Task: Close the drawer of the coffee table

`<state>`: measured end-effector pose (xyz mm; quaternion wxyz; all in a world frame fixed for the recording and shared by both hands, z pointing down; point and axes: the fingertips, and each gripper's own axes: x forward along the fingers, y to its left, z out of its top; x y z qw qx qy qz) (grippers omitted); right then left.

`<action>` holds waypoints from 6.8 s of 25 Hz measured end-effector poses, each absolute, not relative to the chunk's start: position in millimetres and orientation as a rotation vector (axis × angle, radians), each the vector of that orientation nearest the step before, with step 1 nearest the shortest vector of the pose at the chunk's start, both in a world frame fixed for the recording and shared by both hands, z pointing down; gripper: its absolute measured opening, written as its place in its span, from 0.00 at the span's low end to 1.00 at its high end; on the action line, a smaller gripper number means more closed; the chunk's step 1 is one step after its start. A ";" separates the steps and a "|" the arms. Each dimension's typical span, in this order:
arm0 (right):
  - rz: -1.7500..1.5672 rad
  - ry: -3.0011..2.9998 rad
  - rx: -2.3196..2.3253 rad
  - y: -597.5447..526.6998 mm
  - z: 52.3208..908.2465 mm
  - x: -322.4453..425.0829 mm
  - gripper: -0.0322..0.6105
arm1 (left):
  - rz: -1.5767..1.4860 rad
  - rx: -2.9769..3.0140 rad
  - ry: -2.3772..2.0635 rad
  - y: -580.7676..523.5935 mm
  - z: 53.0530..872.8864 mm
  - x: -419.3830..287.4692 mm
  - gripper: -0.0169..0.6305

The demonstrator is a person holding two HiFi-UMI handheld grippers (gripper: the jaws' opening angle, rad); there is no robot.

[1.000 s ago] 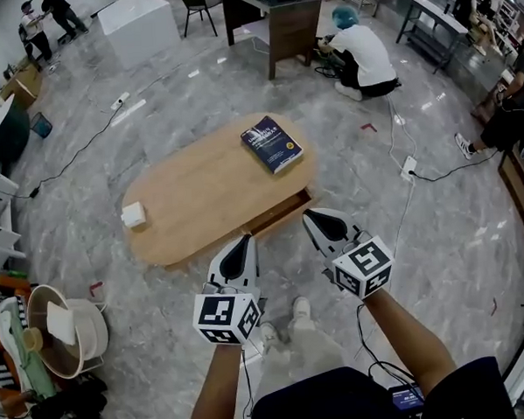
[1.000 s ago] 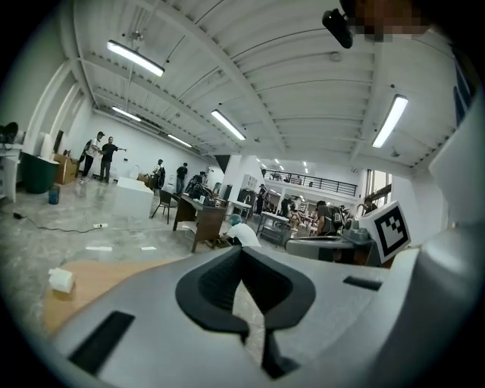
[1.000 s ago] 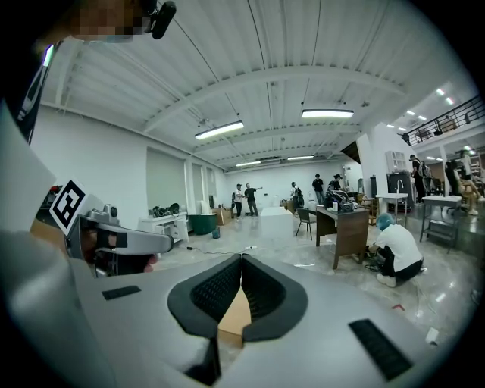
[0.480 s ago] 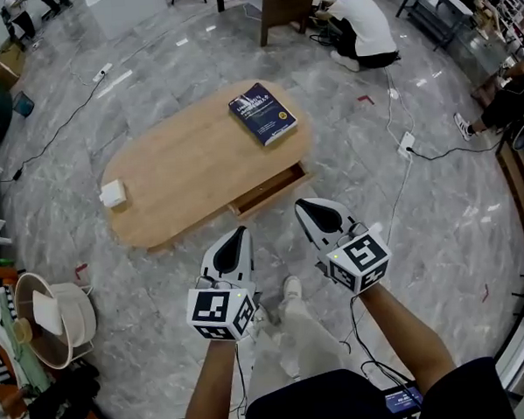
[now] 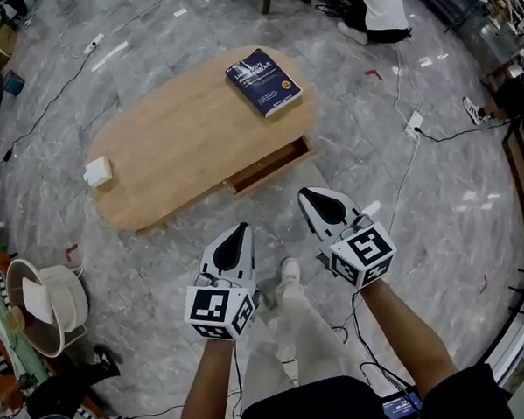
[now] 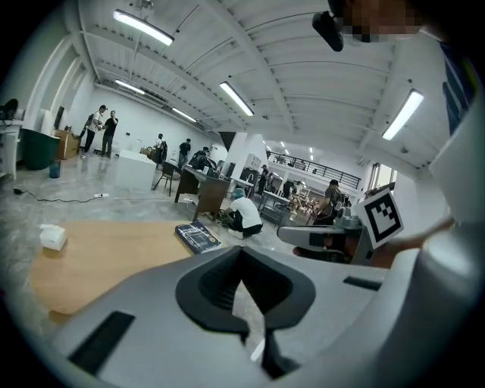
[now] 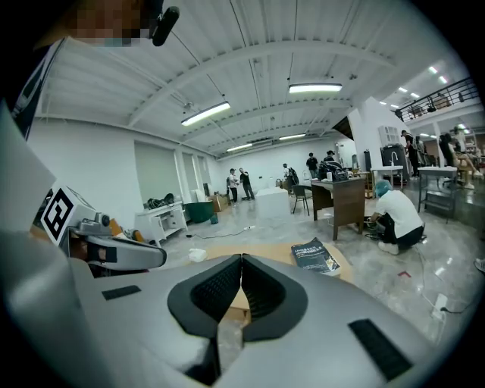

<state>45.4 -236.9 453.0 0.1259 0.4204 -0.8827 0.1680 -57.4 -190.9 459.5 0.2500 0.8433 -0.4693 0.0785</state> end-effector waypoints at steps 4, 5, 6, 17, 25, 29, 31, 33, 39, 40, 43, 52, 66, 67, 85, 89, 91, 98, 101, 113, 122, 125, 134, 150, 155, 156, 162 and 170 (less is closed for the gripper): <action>0.522 -2.557 1.221 -235.0 478.8 45.2 0.08 | 0.226 2.274 -1.265 -187.2 484.7 -56.1 0.02; 0.532 -2.554 1.221 -234.4 484.4 45.3 0.08 | 0.228 2.268 -1.262 -186.2 490.6 -55.4 0.02; 0.540 -2.552 1.221 -234.1 489.7 45.8 0.08 | 0.231 2.262 -1.259 -185.6 496.3 -54.3 0.02; 0.618 -2.524 1.222 -239.0 554.2 54.2 0.08 | 0.258 2.215 -1.255 -191.6 554.1 -44.7 0.02; 0.663 -2.500 1.197 -251.4 596.1 59.2 0.08 | 0.301 2.161 -1.250 -201.2 599.6 -35.4 0.02; 0.676 -2.486 1.183 -254.0 615.8 58.7 0.08 | 0.291 2.128 -1.264 -204.2 618.0 -38.0 0.03; 0.686 -2.478 1.179 -255.8 626.0 58.8 0.08 | 0.295 2.118 -1.270 -207.6 627.2 -38.8 0.03; 0.696 -2.470 1.177 -257.4 637.4 58.8 0.08 | 0.299 2.109 -1.277 -211.0 637.5 -39.7 0.02; 0.738 -2.444 1.176 -259.7 671.2 58.1 0.08 | 0.335 2.097 -1.266 -214.6 667.2 -38.4 0.03; 0.741 -2.441 1.169 -259.9 676.4 57.0 0.08 | 0.341 2.095 -1.263 -215.0 671.5 -38.2 0.02; 0.749 -2.430 1.154 -260.3 691.1 53.6 0.08 | 0.360 2.091 -1.256 -216.4 683.3 -38.6 0.02; 0.771 -2.420 1.135 -268.7 721.1 41.6 0.08 | 0.378 2.085 -1.249 -226.8 709.7 -40.5 0.02; 0.787 -2.388 1.123 -278.6 779.4 41.0 0.08 | 0.395 2.075 -1.239 -237.0 754.7 -36.5 0.03; 0.788 -2.387 1.122 -279.8 783.5 40.2 0.08 | 0.393 2.074 -1.244 -238.8 756.3 -37.2 0.02; 0.750 -2.331 1.121 -312.6 846.0 34.5 0.08 | 0.381 2.110 -1.280 -261.2 776.5 -38.1 0.02; 0.738 -2.324 1.110 -315.6 854.1 32.8 0.08 | 0.388 2.106 -1.290 -263.0 782.3 -39.8 0.02; 0.741 -2.318 1.115 -317.4 858.0 34.0 0.08 | 0.393 2.104 -1.295 -263.0 785.7 -41.4 0.02; 0.733 -2.307 1.118 -323.7 867.4 35.9 0.08 | 0.400 2.089 -1.315 -262.3 792.4 -44.8 0.02; 0.719 -2.303 1.113 -326.1 870.7 35.1 0.08 | 0.400 2.084 -1.318 -262.2 795.1 -46.6 0.02; 0.689 -2.261 1.165 -339.2 875.4 47.9 0.08 | 0.397 2.055 -1.350 -260.7 798.2 -62.8 0.02; 0.667 -2.265 1.144 -343.8 875.1 45.8 0.08 | 0.375 2.024 -1.353 -258.3 801.6 -63.1 0.02; 0.660 -2.267 1.133 -349.6 875.5 43.3 0.08 | 0.369 2.013 -1.353 -257.6 803.3 -61.5 0.02; 0.650 -2.274 1.104 -369.1 874.8 35.8 0.08 | 0.367 2.004 -1.370 -263.7 800.6 -61.1 0.02; 0.615 -2.276 1.125 -403.5 874.8 19.4 0.08 | 0.370 1.990 -1.383 -266.2 805.7 -74.6 0.02; 0.597 -2.273 1.125 -411.2 875.2 15.7 0.08 | 0.365 1.980 -1.389 -266.2 806.6 -78.2 0.02; 0.589 -2.270 1.126 -413.0 875.1 15.3 0.08 | 0.364 1.978 -1.389 -266.4 806.7 -78.5 0.02; 0.591 -2.271 1.155 -420.2 874.5 11.2 0.08 | 0.363 1.973 -1.393 -266.0 808.5 -82.6 0.02; 0.589 -2.278 1.148 -419.7 875.5 11.5 0.08 | 0.374 1.973 -1.386 -264.4 811.5 -83.3 0.02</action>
